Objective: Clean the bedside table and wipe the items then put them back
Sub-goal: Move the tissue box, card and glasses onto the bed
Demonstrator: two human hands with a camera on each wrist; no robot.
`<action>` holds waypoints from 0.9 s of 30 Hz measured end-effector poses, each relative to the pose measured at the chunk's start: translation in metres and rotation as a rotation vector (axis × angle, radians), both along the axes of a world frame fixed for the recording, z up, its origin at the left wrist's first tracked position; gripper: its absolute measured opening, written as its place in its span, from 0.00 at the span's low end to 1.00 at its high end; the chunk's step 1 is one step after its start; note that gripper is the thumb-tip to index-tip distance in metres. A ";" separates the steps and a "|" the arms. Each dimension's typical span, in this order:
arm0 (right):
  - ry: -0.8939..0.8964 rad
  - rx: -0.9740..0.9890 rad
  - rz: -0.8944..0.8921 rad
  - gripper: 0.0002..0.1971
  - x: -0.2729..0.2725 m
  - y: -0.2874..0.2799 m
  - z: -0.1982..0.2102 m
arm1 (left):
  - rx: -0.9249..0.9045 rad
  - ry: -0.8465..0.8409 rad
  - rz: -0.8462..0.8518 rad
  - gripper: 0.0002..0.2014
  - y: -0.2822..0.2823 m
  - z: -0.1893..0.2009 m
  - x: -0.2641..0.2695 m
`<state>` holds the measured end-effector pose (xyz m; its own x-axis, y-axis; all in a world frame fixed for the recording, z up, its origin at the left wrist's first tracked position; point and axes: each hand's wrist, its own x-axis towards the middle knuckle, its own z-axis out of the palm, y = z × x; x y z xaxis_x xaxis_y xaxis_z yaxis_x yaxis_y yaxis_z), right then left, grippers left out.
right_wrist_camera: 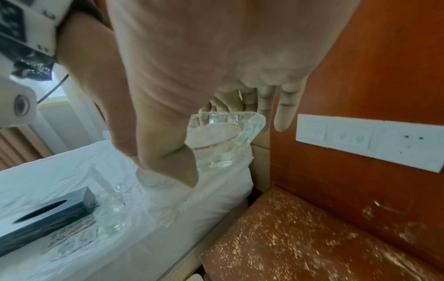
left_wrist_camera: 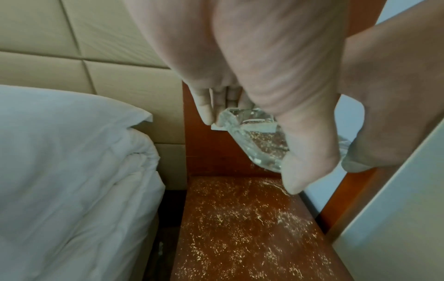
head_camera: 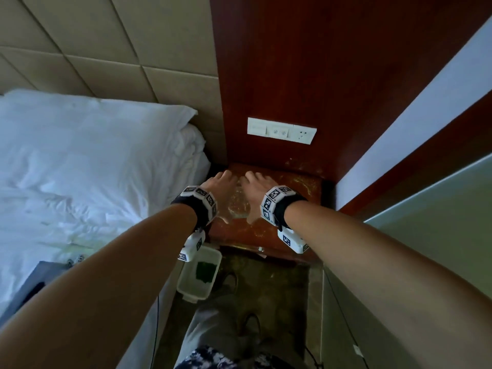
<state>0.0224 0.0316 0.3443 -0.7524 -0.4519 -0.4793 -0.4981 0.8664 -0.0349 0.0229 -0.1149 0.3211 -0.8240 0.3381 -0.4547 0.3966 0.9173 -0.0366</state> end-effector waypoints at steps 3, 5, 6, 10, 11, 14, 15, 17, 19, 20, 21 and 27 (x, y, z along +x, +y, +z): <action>0.050 -0.013 0.090 0.54 0.016 -0.021 0.022 | 0.024 0.032 0.093 0.58 -0.023 0.022 0.027; 0.087 -0.021 0.152 0.52 0.027 -0.039 0.035 | 0.052 0.050 0.164 0.59 -0.043 0.036 0.046; 0.096 -0.020 0.183 0.52 0.032 -0.050 0.039 | 0.059 0.056 0.199 0.59 -0.054 0.042 0.055; 0.096 -0.049 0.297 0.51 0.050 -0.101 0.053 | 0.069 0.090 0.334 0.59 -0.097 0.062 0.094; 0.092 -0.060 0.328 0.51 0.055 -0.115 0.056 | 0.066 0.095 0.370 0.58 -0.110 0.066 0.105; 0.086 -0.089 0.416 0.52 0.074 -0.160 0.062 | 0.048 0.106 0.466 0.57 -0.148 0.076 0.137; 0.085 -0.094 0.447 0.54 0.081 -0.175 0.063 | 0.044 0.111 0.500 0.56 -0.162 0.078 0.149; 0.093 -0.096 0.514 0.54 0.096 -0.206 0.063 | 0.034 0.116 0.561 0.55 -0.187 0.080 0.172; 0.091 -0.089 0.586 0.54 0.113 -0.235 0.064 | 0.038 0.109 0.627 0.56 -0.212 0.079 0.196; 0.088 -0.085 0.619 0.54 0.121 -0.250 0.065 | 0.043 0.109 0.660 0.56 -0.225 0.078 0.209; 0.083 -0.083 0.651 0.54 0.130 -0.265 0.065 | 0.048 0.106 0.692 0.56 -0.238 0.076 0.221; 0.037 -0.066 0.794 0.55 0.188 -0.357 0.046 | 0.098 0.074 0.840 0.56 -0.315 0.054 0.296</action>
